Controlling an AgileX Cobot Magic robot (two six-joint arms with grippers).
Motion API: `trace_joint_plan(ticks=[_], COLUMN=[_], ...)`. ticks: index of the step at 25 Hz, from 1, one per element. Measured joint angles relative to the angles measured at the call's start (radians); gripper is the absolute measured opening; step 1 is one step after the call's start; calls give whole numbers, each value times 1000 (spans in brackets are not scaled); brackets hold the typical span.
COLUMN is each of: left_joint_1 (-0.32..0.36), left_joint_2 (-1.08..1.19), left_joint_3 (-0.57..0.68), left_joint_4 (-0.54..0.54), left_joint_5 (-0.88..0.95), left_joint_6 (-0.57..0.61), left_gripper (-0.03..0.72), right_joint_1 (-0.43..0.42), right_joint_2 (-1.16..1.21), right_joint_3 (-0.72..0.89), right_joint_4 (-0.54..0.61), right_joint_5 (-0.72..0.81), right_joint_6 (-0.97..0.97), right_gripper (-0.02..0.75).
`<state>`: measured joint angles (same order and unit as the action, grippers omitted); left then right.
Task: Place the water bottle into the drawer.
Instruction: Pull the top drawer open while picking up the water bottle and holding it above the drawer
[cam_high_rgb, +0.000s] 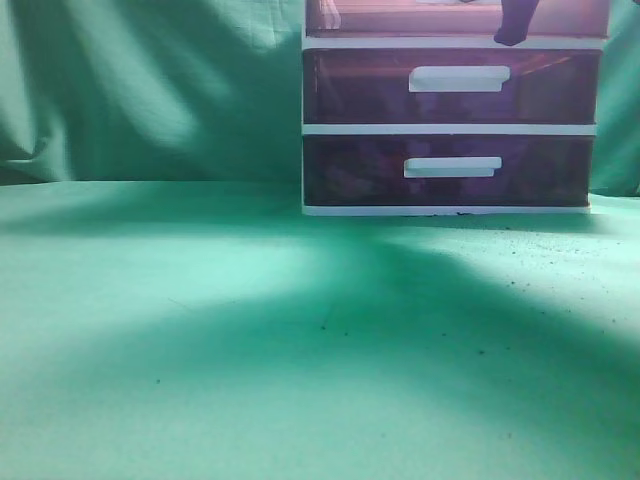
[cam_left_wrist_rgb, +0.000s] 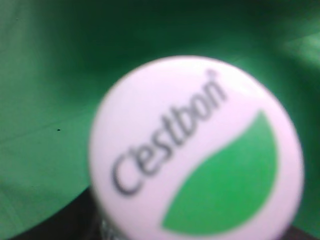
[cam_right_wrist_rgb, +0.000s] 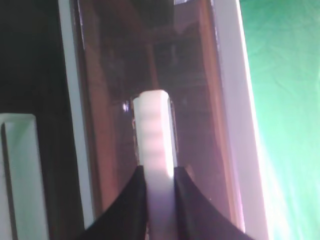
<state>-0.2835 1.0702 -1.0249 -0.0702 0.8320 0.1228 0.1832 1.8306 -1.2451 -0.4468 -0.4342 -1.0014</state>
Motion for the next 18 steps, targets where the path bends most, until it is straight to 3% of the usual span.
trace_joint_plan(ticks=[9, 18], left_joint_1=[0, 0], left_joint_2=[1, 1], left_joint_3=[0, 0], left_joint_4=[17, 24], left_joint_5=[2, 2], left_joint_6=[0, 0], left_gripper=[290, 290], right_joint_1=[2, 2], right_joint_2=[-39, -300], right_joint_3=[46, 363], right_joint_4=[-20, -41], right_joint_5=[-7, -3], right_joint_6=[-26, -11], right_gripper=[99, 99])
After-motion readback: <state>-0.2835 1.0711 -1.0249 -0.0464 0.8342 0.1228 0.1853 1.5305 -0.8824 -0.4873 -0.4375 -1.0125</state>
